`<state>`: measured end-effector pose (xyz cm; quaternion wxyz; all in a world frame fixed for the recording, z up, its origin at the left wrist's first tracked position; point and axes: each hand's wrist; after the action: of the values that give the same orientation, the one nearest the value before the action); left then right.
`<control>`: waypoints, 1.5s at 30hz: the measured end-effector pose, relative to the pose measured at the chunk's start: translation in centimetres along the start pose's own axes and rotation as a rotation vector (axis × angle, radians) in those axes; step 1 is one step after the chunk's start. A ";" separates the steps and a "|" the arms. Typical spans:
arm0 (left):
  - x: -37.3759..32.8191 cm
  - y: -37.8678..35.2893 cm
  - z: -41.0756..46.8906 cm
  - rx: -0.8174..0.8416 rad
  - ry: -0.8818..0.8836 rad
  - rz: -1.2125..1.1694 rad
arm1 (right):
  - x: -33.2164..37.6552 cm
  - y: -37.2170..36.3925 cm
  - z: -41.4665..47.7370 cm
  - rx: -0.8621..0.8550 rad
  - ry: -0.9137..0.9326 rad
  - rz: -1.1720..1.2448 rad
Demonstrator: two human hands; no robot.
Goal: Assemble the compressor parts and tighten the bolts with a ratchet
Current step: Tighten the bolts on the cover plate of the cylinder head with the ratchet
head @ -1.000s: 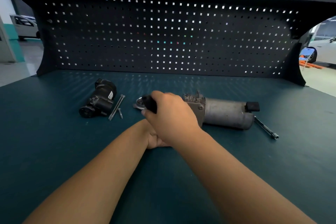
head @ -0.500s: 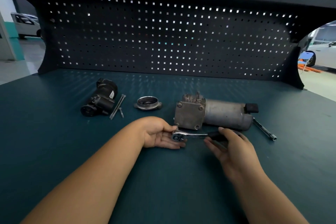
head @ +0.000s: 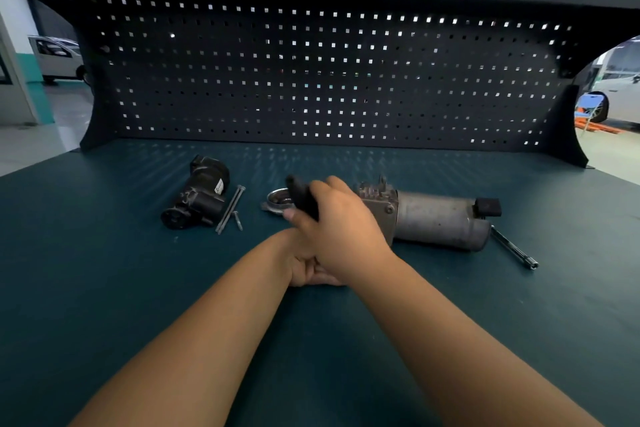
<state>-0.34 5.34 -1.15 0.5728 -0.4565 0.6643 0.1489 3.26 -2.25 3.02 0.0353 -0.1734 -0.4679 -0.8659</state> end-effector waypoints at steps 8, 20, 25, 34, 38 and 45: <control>-0.4 0.5 0.7 0.146 0.308 0.134 | -7.1 2.1 -4.0 -0.428 -0.395 0.456; -0.5 1.2 1.0 0.163 0.354 0.057 | -11.4 4.0 -6.2 0.236 -0.698 0.252; -0.6 0.9 1.0 0.127 0.355 0.029 | -7.6 5.5 -4.1 -0.085 -0.449 0.176; -0.5 0.8 0.5 0.119 0.218 0.092 | 1.2 2.3 1.4 -0.018 0.114 -0.141; -0.5 0.8 0.6 0.136 0.283 0.088 | -0.7 3.3 1.3 -0.130 0.018 -0.125; -0.5 1.2 0.9 0.167 0.326 0.029 | -8.3 6.6 -3.6 -0.034 -0.474 0.417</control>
<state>-0.76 6.83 -1.29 0.4914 -0.4158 0.7649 0.0255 11.53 -9.74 3.74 0.0990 -0.4630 -0.4031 -0.7832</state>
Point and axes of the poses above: each hand's wrist, its own z-axis towards the middle knuckle, its own y-axis out of the back of the hand, x = y × z, and after that the axes turned 10 degrees about -z, right-handed
